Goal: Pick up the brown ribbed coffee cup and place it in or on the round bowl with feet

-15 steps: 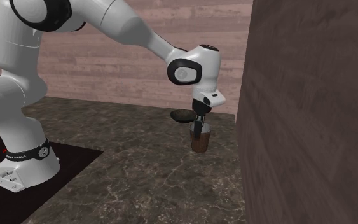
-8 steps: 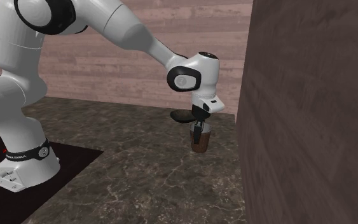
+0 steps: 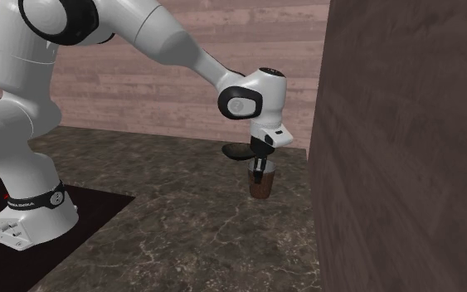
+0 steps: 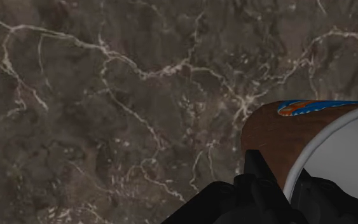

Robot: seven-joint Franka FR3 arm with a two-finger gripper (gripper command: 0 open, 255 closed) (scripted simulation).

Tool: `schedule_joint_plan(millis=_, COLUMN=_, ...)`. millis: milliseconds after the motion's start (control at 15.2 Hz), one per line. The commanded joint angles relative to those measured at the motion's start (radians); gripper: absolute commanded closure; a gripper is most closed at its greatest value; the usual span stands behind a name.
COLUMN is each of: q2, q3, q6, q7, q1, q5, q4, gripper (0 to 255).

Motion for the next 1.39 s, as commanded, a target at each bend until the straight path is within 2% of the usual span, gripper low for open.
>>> schedule_joint_plan(millis=0, q2=0.001, q3=0.000, q6=0.000, q7=0.000, q1=0.000, q5=0.000, q4=0.000, gripper=255)
schedule_joint_plan(millis=330, q2=0.001, q3=0.000, q6=0.000, q7=0.000, q1=0.000, q5=0.000, q4=0.000, gripper=255)
schedule_joint_plan(millis=1320, q2=-0.101, q3=0.004, q6=-0.158, q7=0.016, q1=-0.005, q5=0.003, q4=0.057, gripper=255)
